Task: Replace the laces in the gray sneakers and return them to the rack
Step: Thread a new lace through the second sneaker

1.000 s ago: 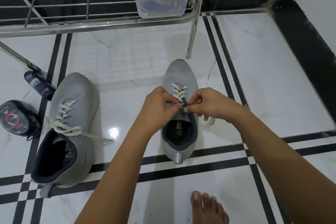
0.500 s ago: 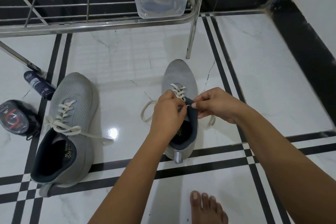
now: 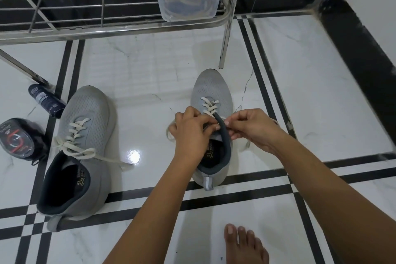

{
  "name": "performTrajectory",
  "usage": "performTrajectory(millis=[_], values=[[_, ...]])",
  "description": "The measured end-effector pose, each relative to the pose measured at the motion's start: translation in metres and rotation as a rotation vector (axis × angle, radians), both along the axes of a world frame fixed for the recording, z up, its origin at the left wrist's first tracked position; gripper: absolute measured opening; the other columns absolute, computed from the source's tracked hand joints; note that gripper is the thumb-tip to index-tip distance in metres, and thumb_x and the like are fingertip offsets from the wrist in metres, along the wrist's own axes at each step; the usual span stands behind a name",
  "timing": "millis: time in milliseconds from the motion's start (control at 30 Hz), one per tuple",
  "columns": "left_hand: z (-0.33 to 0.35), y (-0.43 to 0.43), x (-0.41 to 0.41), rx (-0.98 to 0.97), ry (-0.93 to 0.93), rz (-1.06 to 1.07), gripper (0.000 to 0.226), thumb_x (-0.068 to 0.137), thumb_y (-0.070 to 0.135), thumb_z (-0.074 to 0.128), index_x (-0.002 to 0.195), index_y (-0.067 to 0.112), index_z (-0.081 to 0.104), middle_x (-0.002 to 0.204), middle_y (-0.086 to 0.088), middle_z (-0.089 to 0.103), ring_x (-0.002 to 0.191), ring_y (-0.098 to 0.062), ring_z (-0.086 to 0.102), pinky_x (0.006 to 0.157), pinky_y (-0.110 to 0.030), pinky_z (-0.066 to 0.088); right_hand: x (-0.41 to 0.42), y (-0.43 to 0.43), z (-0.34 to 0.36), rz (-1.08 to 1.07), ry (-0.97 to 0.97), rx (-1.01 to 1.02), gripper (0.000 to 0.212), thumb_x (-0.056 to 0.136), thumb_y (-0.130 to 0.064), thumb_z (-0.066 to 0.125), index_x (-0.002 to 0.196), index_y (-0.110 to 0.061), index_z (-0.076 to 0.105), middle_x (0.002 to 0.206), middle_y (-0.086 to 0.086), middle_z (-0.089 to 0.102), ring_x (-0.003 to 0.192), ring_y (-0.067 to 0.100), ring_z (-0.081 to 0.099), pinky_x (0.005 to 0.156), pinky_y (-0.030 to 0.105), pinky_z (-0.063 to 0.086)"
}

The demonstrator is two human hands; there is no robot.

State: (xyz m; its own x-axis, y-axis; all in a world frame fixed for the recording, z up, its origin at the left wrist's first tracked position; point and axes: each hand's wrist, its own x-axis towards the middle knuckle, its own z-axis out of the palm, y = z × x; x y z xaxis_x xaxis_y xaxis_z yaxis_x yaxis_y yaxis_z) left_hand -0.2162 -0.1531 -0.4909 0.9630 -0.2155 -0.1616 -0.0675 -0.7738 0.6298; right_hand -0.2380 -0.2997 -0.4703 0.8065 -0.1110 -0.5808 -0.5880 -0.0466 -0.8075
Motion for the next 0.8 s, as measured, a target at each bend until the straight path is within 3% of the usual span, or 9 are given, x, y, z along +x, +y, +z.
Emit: performTrajectory(millis=[200,300,367,400,467,533,567,733,800], values=[[-0.004,0.005,0.000,0.049,-0.080,-0.001,0.029,0.083,0.040,0.065,0.111,0.034,0.060,0.116,0.006,0.043,0.116,-0.017,0.032,0.088,-0.030,0.017,0.004,0.008,-0.003,-0.088,-0.120,-0.231,0.016,0.091,-0.004,0.052,0.076,-0.009,0.056,0.072,0.006,0.060,0.064,0.013,0.057,0.058,0.016,0.051],[-0.007,0.010,-0.002,0.087,-0.138,0.019,0.047,0.082,0.036,0.068,0.124,0.030,0.050,0.129,0.001,0.041,0.122,-0.019,0.031,0.097,-0.033,0.017,0.009,0.000,0.006,-0.424,-0.155,0.102,0.021,0.095,-0.003,0.040,0.076,-0.006,0.049,0.075,0.009,0.062,0.069,0.016,0.062,0.072,0.027,0.057],[-0.010,0.012,-0.004,0.109,-0.193,0.010,0.052,0.080,0.034,0.070,0.127,0.026,0.048,0.131,-0.001,0.043,0.123,-0.021,0.034,0.100,-0.035,0.017,0.011,-0.008,0.013,-0.602,-0.181,0.395,0.025,0.095,-0.001,0.033,0.072,-0.008,0.042,0.060,0.005,0.051,0.053,0.015,0.054,0.067,0.035,0.058],[-0.011,0.013,-0.005,0.110,-0.226,0.018,0.054,0.079,0.032,0.072,0.127,0.024,0.049,0.130,-0.003,0.045,0.122,-0.023,0.036,0.100,-0.036,0.019,0.012,-0.012,0.016,-0.590,-0.186,0.405,0.027,0.095,-0.001,0.032,0.071,-0.010,0.040,0.055,0.003,0.042,0.047,0.013,0.044,0.060,0.033,0.056],[-0.012,0.015,-0.007,0.090,-0.249,0.065,0.056,0.076,0.030,0.075,0.125,0.020,0.051,0.128,-0.006,0.047,0.120,-0.026,0.039,0.099,-0.038,0.022,0.011,-0.016,0.021,-0.250,-0.124,0.033,0.020,0.096,-0.005,0.036,0.080,-0.012,0.044,0.062,0.003,0.036,0.049,0.013,0.035,0.050,0.026,0.047],[-0.014,0.015,-0.008,0.042,-0.254,0.083,0.053,0.074,0.031,0.076,0.120,0.017,0.054,0.123,-0.008,0.050,0.117,-0.027,0.042,0.096,-0.035,0.023,0.007,-0.012,0.016,0.198,-0.020,-0.399,0.007,0.096,-0.012,0.045,0.099,-0.014,0.051,0.077,0.004,0.048,0.060,0.014,0.046,0.057,0.026,0.047],[-0.014,0.015,-0.008,0.022,-0.270,0.077,0.048,0.074,0.032,0.076,0.115,0.017,0.057,0.119,-0.007,0.052,0.114,-0.026,0.044,0.092,-0.032,0.021,0.005,-0.009,0.011,0.321,0.000,-0.467,0.010,0.096,-0.014,0.047,0.104,-0.014,0.053,0.084,0.004,0.053,0.067,0.014,0.051,0.061,0.027,0.047],[-0.003,0.021,0.002,-0.021,-0.252,0.005,0.017,0.079,0.037,0.069,0.091,0.024,0.068,0.107,0.005,0.057,0.110,-0.018,0.041,0.078,-0.022,0.010,0.006,-0.004,0.017,0.231,-0.008,-0.189,0.019,0.093,-0.015,0.056,0.109,-0.005,0.061,0.084,0.006,0.062,0.069,0.012,0.058,0.061,0.019,0.050],[0.003,0.025,0.010,-0.008,-0.284,-0.061,0.014,0.079,0.038,0.068,0.086,0.027,0.072,0.105,0.007,0.058,0.110,-0.018,0.041,0.077,-0.022,0.008,0.009,-0.002,0.017,0.236,-0.045,-0.220,0.019,0.090,-0.014,0.061,0.108,-0.008,0.062,0.085,0.005,0.064,0.069,0.013,0.060,0.064,0.018,0.051]])
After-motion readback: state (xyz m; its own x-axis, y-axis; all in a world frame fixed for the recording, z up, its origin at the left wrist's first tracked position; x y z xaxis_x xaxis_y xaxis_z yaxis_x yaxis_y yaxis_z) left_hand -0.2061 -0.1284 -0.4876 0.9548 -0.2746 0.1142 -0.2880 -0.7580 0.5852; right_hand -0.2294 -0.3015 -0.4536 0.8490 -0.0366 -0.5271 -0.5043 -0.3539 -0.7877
